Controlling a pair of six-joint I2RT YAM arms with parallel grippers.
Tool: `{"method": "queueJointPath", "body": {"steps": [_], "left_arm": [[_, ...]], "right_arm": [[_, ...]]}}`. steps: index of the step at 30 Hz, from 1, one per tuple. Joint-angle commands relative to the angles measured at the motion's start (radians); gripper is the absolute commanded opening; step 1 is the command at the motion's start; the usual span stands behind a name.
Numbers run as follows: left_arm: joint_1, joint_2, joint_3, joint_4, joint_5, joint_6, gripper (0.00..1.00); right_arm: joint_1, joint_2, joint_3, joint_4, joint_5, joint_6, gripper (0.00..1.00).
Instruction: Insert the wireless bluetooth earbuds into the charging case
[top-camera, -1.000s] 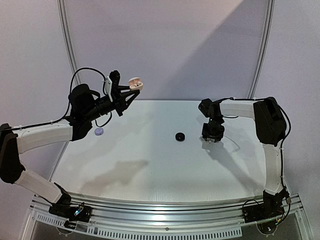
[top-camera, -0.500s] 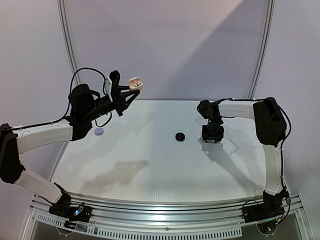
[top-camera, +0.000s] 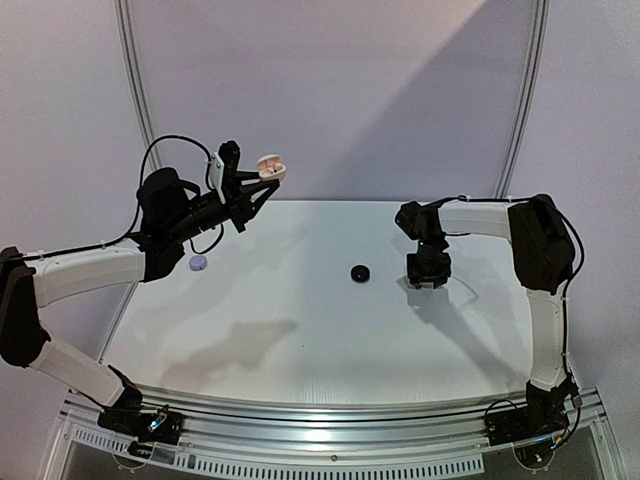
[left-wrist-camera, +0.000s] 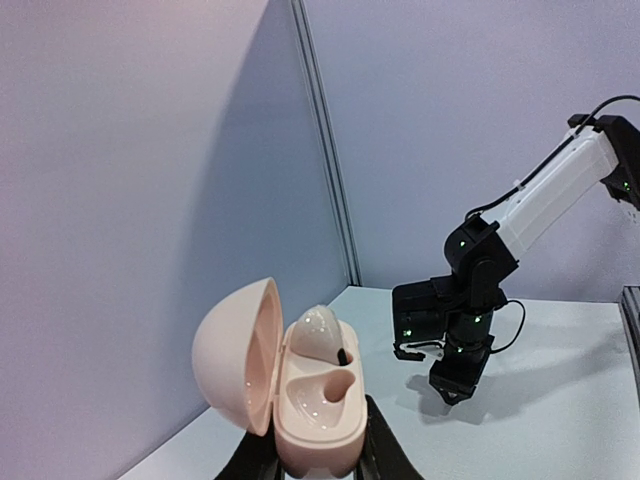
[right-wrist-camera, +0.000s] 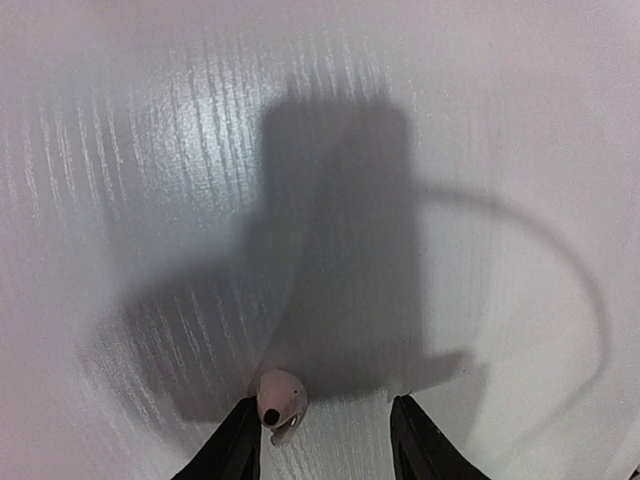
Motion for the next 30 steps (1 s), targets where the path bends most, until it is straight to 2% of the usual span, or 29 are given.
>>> {"method": "queueJointPath", "body": {"steps": [1, 7, 15, 21, 30], "left_arm": [[0.006, -0.011, -0.012, -0.007, 0.006, 0.008, 0.00], [0.007, -0.014, -0.014, -0.007, 0.009, 0.008, 0.00], [0.009, -0.022, -0.019, -0.005, 0.005, 0.012, 0.00], [0.009, -0.019, -0.017, -0.004, 0.008, 0.010, 0.00], [0.010, -0.019, -0.021, -0.001, 0.009, 0.009, 0.00]], "right_arm": [[0.005, -0.034, -0.005, 0.002, -0.046, -0.077, 0.46], [-0.027, -0.039, -0.001, 0.089, -0.110, -0.089, 0.46], [-0.039, 0.014, 0.010, 0.095, -0.121, -0.059, 0.37], [-0.039, 0.007, 0.006, 0.090, -0.127, -0.051, 0.24], [-0.038, 0.001, 0.010, 0.061, -0.116, -0.052, 0.18]]}}
